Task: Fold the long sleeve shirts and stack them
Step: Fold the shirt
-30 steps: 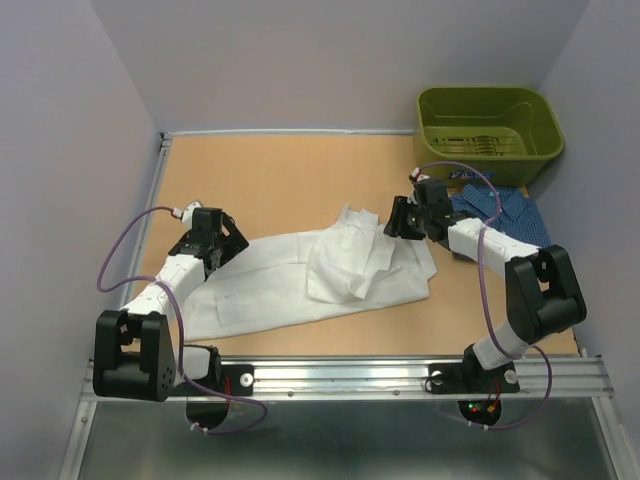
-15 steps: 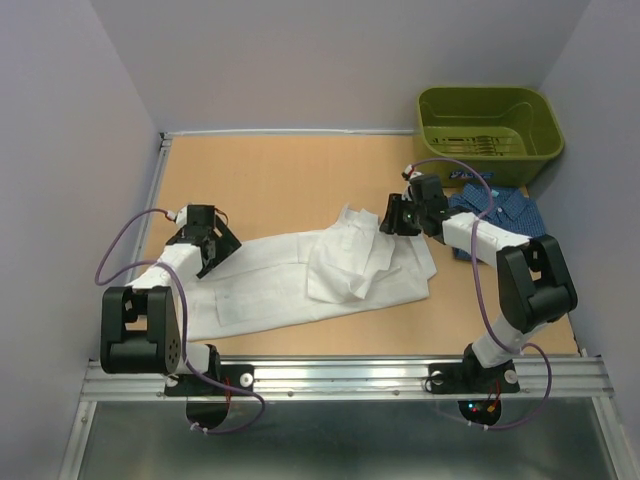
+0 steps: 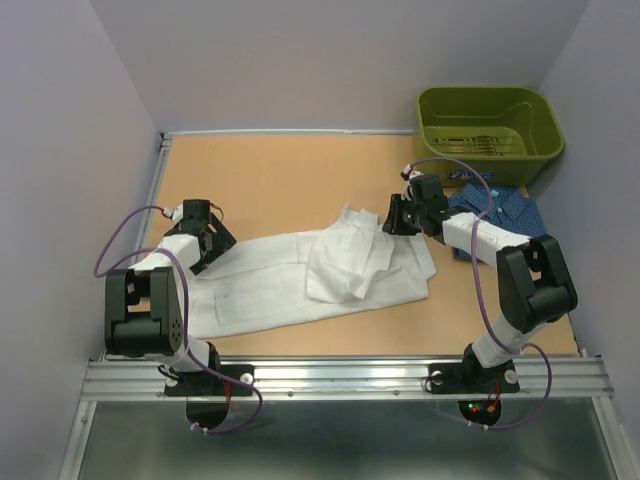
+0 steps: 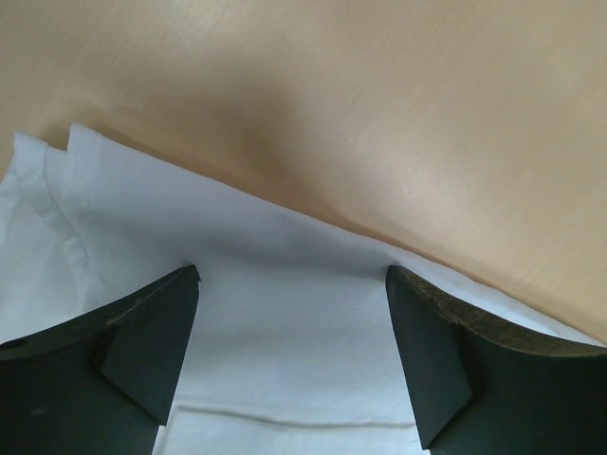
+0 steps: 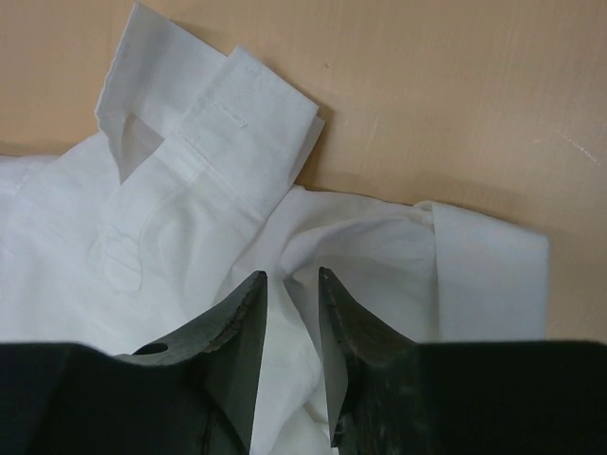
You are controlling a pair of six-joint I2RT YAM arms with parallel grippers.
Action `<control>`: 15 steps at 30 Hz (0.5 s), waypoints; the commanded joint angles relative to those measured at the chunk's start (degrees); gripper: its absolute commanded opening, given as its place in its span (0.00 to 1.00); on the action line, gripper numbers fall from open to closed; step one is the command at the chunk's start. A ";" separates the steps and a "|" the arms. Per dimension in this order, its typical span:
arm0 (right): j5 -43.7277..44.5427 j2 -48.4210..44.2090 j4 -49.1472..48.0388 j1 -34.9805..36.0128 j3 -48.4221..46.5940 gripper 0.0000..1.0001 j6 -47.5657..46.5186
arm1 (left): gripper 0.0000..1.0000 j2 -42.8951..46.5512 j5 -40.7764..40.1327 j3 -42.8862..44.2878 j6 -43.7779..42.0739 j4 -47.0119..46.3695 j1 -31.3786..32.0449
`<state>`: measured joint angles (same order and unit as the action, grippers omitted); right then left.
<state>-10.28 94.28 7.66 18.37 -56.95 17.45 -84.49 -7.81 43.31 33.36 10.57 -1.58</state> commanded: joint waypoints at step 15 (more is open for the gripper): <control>-3.51 1.35 -1.86 -0.44 -0.36 0.28 -2.86 | 0.91 -1.56 -1.15 1.87 -1.11 0.24 -0.79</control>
<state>-12.32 95.35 7.68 18.35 -56.95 15.88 -85.41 -8.01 44.03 33.01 10.13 -2.00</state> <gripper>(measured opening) 0.340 0.911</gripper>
